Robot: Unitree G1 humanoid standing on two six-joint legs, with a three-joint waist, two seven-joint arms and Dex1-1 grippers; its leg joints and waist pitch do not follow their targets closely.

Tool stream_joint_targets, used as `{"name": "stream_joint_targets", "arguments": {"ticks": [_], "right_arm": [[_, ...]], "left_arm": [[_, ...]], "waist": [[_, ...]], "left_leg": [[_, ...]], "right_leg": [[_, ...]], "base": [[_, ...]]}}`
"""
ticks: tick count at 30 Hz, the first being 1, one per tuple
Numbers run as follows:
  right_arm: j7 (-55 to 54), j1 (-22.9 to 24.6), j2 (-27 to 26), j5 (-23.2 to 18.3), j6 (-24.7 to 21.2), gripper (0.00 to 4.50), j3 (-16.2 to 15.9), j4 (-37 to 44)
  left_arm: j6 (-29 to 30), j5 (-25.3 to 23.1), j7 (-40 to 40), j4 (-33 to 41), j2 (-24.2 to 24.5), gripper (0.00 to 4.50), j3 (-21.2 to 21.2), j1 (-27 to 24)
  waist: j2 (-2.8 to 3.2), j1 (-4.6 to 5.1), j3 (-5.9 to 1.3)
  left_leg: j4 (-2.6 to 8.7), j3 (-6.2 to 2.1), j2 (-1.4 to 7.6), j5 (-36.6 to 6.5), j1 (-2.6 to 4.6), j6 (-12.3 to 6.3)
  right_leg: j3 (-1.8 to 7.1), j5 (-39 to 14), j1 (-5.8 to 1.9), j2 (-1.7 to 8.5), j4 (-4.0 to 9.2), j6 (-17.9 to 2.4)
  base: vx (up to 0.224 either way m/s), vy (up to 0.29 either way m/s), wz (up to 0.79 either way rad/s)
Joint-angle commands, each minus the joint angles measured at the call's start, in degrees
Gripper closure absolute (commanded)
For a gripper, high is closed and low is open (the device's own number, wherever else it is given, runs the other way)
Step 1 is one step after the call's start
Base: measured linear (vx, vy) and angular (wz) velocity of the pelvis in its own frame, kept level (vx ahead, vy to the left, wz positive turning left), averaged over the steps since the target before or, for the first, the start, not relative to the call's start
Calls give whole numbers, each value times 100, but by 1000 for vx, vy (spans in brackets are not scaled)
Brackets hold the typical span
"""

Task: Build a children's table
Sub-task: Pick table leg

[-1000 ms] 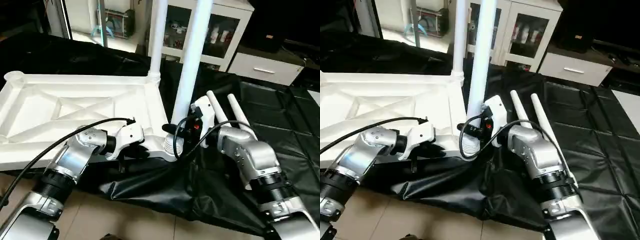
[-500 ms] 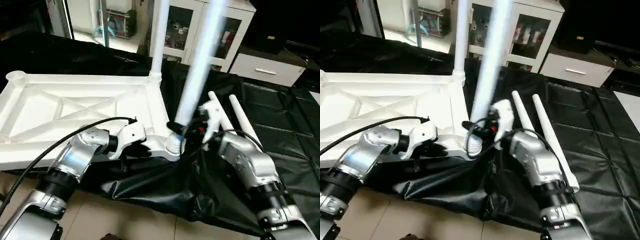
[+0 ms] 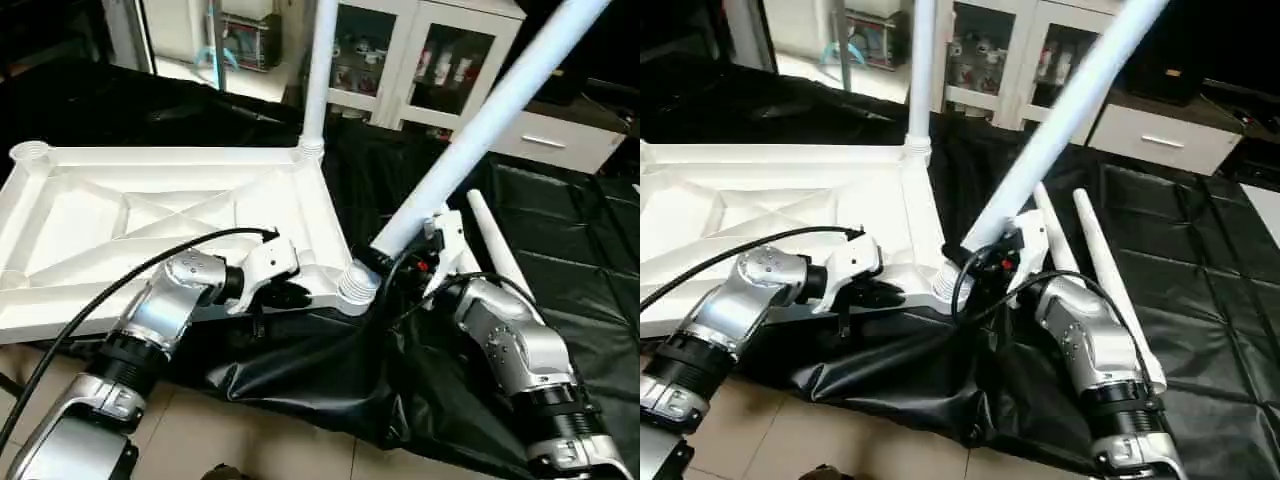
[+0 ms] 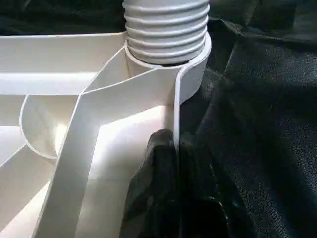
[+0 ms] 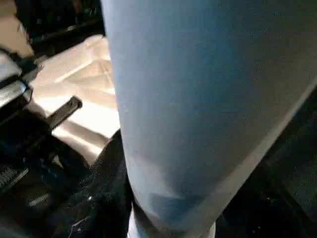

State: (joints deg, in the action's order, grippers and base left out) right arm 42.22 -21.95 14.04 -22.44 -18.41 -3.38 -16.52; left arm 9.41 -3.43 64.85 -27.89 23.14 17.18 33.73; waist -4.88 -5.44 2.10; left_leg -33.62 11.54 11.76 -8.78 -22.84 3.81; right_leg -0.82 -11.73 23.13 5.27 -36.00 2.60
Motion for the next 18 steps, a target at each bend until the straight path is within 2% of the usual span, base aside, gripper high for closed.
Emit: {"name": "stream_joint_targets", "arguments": {"ticks": [1, 2, 7, 8, 12, 16, 17, 18], "right_arm": [[63, 364, 312, 443, -229, 265, -185, -191], [106, 404, 366, 502, -241, 265, -277, -150], [233, 369, 559, 789, -339, 265, -671, -85], [233, 369, 559, 789, -339, 265, -671, -85], [348, 241, 663, 945, -602, 265, -1005, -169], [239, 50, 550, 944, -823, 265, -1021, -512], [218, 24, 533, 937, -851, 265, -1010, -563], [220, 1, 524, 933, -862, 265, -1005, -611]], "left_arm": [[-79, 389, -348, -131, -13, 450, -565, 149], [-84, 381, -344, -139, -15, 450, -565, 153], [-123, 376, -286, -168, -10, 450, -497, 156], [-123, 376, -286, -168, -10, 450, -497, 156], [-94, 373, -224, -112, -17, 450, -460, 117], [-71, 379, -171, -52, -7, 450, -439, 72], [-69, 385, -166, -44, -5, 450, -439, 64], [-65, 394, -152, -29, 1, 450, -438, 54]], "waist": [[5, 0, -292], [18, -3, -291], [-9, -17, -287], [-5, -20, -287], [-1, -15, -281], [1, -7, -285], [-20, 2, -283], [-7, 2, -280]], "left_leg": [[453, -68, 150, -1720, 194, 174], [453, -66, 150, -1731, 201, 176], [453, -65, 146, -1722, 187, 164], [453, -67, 147, -1728, 187, 165], [458, -71, 151, -1785, 194, 186], [457, -72, 149, -1773, 196, 190], [459, -70, 149, -1799, 194, 194], [466, -75, 152, -1871, 198, 223]], "right_leg": [[104, -1102, -108, 216, 466, -1002], [106, -1109, -101, 216, 469, -1002], [108, -1113, -108, 217, 471, -966], [108, -1137, -107, 219, 471, -962], [109, -1225, -97, 219, 480, -939], [107, -1168, -94, 220, 471, -975], [104, -1194, -93, 215, 474, -974], [106, -1264, -87, 220, 481, -961]], "base": [[0, 0, 0], [0, 0, 0], [0, 0, 0], [0, 0, 0], [0, 0, 0], [0, 0, 0], [0, 0, 0], [0, 0, 0]]}}
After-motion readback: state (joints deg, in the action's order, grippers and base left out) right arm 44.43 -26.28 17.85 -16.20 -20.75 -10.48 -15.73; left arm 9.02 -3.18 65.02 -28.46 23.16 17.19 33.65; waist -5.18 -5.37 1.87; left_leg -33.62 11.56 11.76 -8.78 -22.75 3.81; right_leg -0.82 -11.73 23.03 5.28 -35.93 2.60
